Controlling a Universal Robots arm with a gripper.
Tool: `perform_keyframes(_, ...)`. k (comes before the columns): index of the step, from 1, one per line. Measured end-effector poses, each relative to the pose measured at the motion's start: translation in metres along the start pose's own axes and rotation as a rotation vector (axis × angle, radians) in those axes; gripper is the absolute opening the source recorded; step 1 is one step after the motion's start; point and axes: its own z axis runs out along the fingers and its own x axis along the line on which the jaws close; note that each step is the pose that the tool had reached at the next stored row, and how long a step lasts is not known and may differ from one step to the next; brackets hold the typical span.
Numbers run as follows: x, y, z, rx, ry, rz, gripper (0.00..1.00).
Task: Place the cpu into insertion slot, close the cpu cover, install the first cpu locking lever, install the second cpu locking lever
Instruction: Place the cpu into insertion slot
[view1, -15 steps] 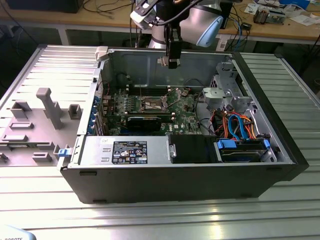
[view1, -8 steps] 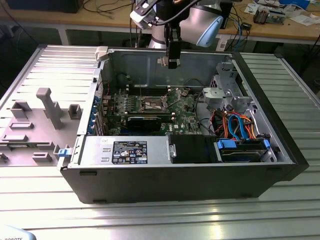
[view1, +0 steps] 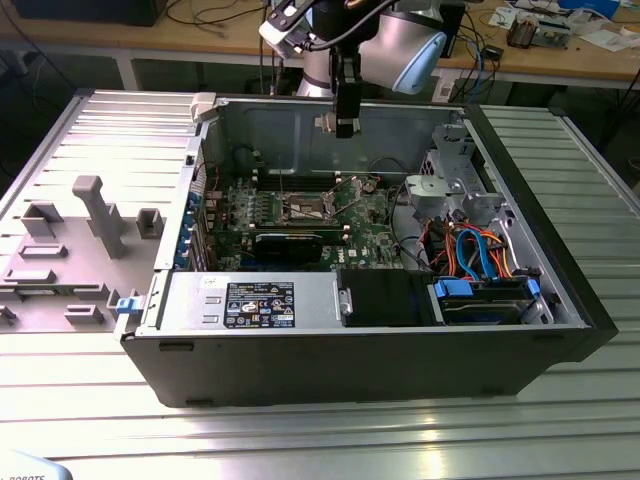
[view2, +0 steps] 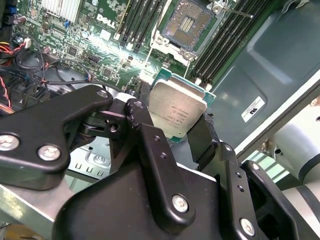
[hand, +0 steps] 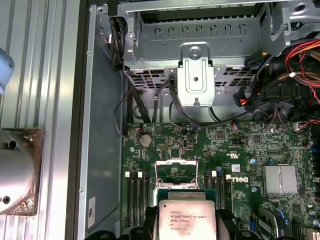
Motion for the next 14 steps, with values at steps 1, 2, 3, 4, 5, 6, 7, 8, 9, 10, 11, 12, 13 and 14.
perform_keyframes(1,0.0,0.0,0.0,0.0,-0.0001,0.001,0.54)
perform_keyframes(2,0.0,0.0,0.0,0.0,-0.0002,0.002,0.54)
perform_keyframes(3,0.0,0.0,0.0,0.0,-0.0003,0.003,0.54)
perform_keyframes(4,0.0,0.0,0.0003,-0.0002,-0.0011,0.013,0.54)
perform_keyframes(5,0.0,0.0,0.0004,-0.0004,-0.0019,0.021,0.54)
perform_keyframes(6,0.0,-0.0001,0.0004,-0.0004,-0.0023,0.026,0.54)
perform_keyframes(7,0.0,-0.0001,0.0004,-0.0007,-0.0031,0.034,0.54)
perform_keyframes(8,0.0,0.0,0.0004,-0.0007,-0.0033,0.037,0.54)
perform_keyframes(9,0.0,-0.0001,0.0004,-0.0007,-0.0034,0.038,0.54)
perform_keyframes(10,0.0,0.0,0.0004,-0.0007,-0.0034,0.039,0.54)
perform_keyframes(11,0.0,-0.0001,0.0004,-0.0007,-0.0036,0.04,0.54)
perform_keyframes(12,0.0,-0.0001,0.0005,-0.0008,-0.0039,0.044,0.54)
perform_keyframes(13,0.0,-0.0001,0.0008,-0.001,-0.0046,0.052,0.54)
perform_keyframes(14,0.0,-0.0001,0.001,-0.0012,-0.0053,0.059,0.54)
